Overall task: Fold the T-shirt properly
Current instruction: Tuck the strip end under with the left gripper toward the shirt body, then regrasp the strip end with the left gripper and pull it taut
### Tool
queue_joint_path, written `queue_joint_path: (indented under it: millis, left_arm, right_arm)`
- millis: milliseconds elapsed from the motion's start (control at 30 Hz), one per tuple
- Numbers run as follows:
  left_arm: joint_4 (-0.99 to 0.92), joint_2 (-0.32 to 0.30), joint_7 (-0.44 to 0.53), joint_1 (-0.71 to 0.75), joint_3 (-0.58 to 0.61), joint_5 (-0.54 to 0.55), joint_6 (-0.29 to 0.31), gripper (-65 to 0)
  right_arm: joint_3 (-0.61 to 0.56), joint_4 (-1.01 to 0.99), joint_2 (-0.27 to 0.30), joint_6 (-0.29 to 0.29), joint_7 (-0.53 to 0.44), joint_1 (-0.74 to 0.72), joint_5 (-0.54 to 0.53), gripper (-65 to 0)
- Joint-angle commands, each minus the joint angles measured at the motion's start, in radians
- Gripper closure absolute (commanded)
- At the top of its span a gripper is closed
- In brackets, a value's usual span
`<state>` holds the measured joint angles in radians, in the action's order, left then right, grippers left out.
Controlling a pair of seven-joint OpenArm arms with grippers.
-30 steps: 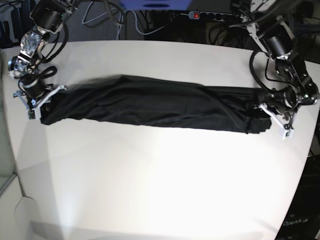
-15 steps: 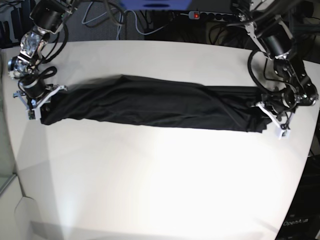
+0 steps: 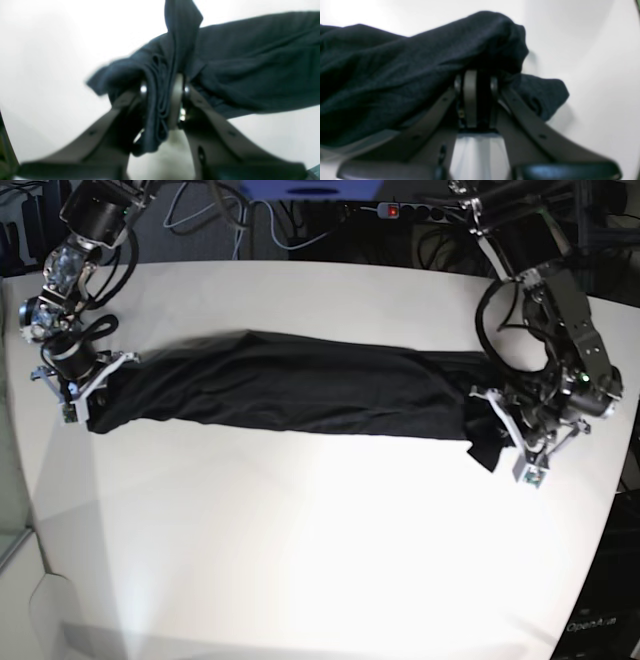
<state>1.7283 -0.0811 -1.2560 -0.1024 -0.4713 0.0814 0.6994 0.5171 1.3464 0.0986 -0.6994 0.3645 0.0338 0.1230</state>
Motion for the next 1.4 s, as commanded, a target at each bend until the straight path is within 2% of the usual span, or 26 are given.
queue_joint_path:
  millis: [0,167,567,700,867,1067,1300,1367]
  left_arm:
    - [0.04,-0.009,0.003,-0.02,0.006,0.008,-0.001,-1.2]
    - [0.057,-0.007,-0.023,-0.023,0.009,0.008,-0.001,-1.2]
    - [0.045,-0.019,-0.011,-0.001,0.001,0.008,-0.001,-1.2]
    - [0.011,-0.055,0.045,-0.001,-0.005,0.007,-0.001,-1.2]
    - [-0.115,-0.072,0.12,-0.003,-0.08,0.007,-0.001,-1.2]
    - [-0.219,-0.095,0.192,-0.003,-0.089,0.007,-0.001,-1.1]
    - [-0.242,-0.11,0.189,-0.009,-0.088,0.007,-0.001,-1.5]
    - [-0.241,-0.119,0.186,-0.006,-0.089,0.007,-0.001,-5.4]
  right_arm:
    - [-0.002,0.006,0.003,0.001,0.026,-0.001,0.016,-5.4]
    - [-0.002,0.006,0.003,0.001,0.026,-0.004,0.016,-5.4]
    - [-0.002,0.006,0.003,0.001,0.026,-0.005,0.016,-5.4]
    - [-0.002,0.006,0.003,0.001,0.026,-0.005,0.016,-5.4]
    - [-0.002,0.006,0.003,0.001,0.026,-0.001,0.016,-5.4]
    - [-0.002,0.006,0.003,0.001,0.026,0.002,0.016,-5.4]
    - [-0.002,0.006,0.003,0.001,0.026,0.002,0.016,-5.4]
    - [-0.002,0.006,0.003,0.001,0.026,0.002,0.016,-5.4]
